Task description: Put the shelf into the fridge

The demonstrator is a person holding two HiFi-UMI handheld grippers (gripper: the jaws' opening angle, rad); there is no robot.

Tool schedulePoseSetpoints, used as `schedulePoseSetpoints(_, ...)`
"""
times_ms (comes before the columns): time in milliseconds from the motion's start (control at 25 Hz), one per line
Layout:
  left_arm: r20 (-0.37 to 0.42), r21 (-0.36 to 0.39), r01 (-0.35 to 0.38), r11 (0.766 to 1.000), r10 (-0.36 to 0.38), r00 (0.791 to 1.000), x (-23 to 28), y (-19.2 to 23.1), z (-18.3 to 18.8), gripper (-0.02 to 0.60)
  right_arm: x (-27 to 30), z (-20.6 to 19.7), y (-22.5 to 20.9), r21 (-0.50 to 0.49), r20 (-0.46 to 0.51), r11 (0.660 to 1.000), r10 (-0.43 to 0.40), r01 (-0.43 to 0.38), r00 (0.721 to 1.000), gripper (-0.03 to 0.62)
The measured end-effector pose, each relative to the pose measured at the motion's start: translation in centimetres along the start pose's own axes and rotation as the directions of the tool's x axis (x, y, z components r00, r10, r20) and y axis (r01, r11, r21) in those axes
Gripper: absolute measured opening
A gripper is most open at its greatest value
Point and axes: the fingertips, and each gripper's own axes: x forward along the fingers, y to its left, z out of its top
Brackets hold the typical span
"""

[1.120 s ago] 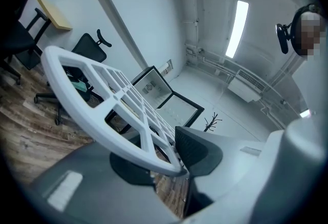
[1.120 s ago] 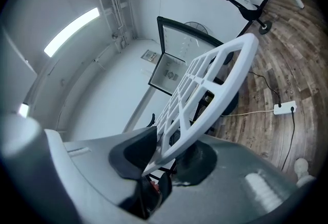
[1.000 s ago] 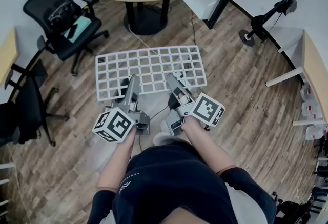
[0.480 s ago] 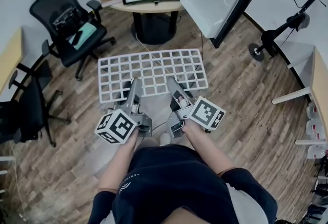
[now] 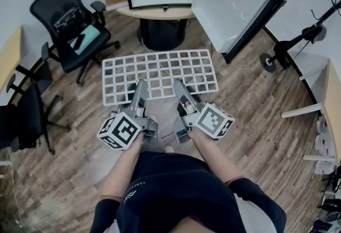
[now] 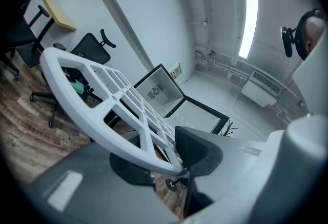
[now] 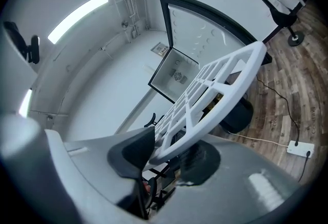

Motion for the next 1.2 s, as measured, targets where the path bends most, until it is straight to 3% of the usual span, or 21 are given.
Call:
schedulePoseSetpoints(440, 0.001, -0.001, 0.036, 0.999, -0.036, 0.999, 11.0, 2.8, 5.2, 0.130, 10.4, 6.4, -1.8, -0.083, 0.015, 0.996, 0.038, -0.037, 0.999, 0.118)
schedulePoseSetpoints(1200, -0.052, -0.032, 0.109, 0.993, -0.111, 0.992, 26.0, 7.2, 11.5, 0.130, 23.9, 13.9, -4.6, -0.067, 0.077, 0.996, -0.057, 0.063, 0.995, 0.123)
